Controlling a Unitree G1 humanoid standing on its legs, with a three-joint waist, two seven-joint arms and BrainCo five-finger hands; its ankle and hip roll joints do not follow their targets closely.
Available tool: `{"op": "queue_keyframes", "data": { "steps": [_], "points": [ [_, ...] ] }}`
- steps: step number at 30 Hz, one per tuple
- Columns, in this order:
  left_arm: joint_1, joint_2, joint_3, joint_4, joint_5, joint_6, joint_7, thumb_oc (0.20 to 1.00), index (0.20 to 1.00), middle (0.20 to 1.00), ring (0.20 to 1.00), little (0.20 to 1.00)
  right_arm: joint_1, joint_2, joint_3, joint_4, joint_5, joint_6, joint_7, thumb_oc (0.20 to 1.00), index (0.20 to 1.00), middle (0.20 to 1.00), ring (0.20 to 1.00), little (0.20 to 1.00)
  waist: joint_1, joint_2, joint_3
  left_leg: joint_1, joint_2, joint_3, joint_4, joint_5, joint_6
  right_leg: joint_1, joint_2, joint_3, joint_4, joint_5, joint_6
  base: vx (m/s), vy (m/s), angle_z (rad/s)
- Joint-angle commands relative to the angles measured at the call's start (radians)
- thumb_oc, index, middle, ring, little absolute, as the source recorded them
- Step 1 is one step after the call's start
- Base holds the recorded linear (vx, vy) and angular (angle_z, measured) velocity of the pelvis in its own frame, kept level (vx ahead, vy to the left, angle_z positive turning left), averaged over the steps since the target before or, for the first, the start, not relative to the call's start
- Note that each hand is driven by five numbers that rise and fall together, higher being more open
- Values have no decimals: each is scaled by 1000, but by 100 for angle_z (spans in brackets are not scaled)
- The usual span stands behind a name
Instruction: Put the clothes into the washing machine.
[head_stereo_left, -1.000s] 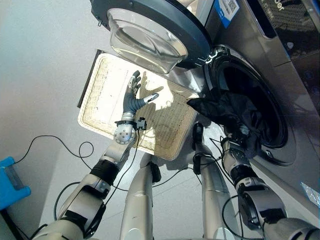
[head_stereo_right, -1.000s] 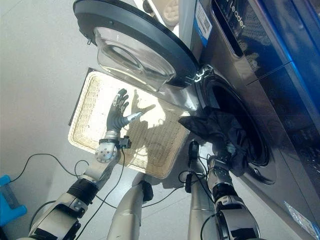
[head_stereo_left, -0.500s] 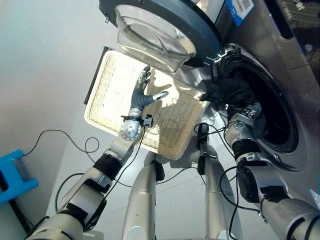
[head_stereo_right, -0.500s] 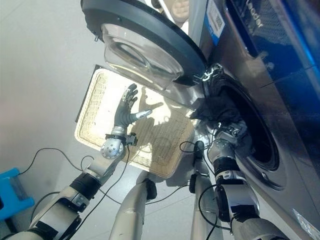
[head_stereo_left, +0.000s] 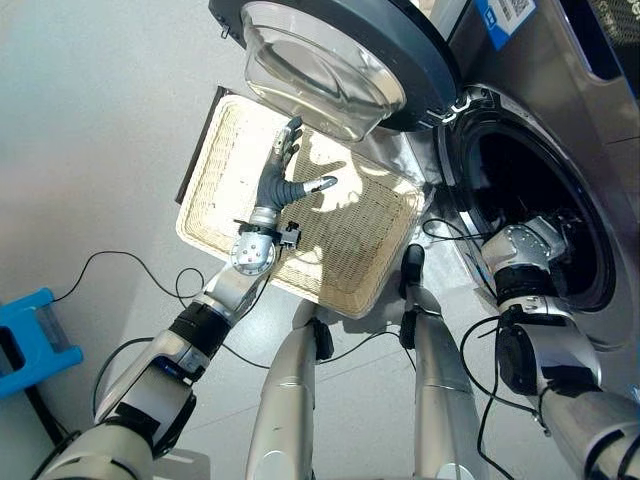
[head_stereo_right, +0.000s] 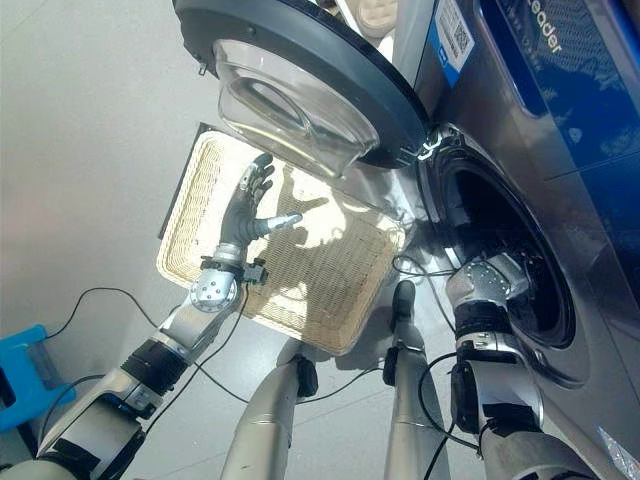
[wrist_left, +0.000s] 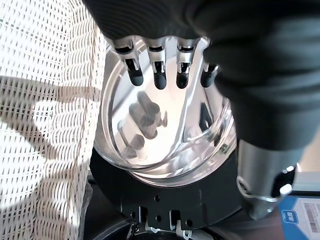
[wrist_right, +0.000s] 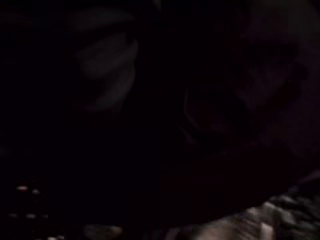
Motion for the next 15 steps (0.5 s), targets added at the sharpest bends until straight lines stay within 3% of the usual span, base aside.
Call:
{"op": "queue_keyframes", "data": {
  "steps": [1,9,15],
  "points": [
    [-19,5,2,-40,6,-39,8,1000,1000,1000,1000,1000,52,-104,-37,-43,-9,-85,33,200,200,200,200,200,-35,40,-21,-21,-68,14,149,-158,-57,19,-12,-67,21,11,102,22,21,-3],
    [-22,4,-10,-40,18,-43,32,1000,1000,1000,1000,1000,63,-130,-58,-72,-9,-74,69,200,200,200,200,200,-44,47,-21,-16,-69,25,148,-159,-61,20,-11,-57,12,12,104,0,0,0],
    [-39,-4,-18,-34,44,-44,41,1000,1000,1000,1000,1000,22,-108,-12,-75,-9,3,133,200,200,200,200,200,-39,52,-21,-15,-69,25,145,-157,-61,19,-11,-57,10,12,100,0,-1,-1]
  ]
}}
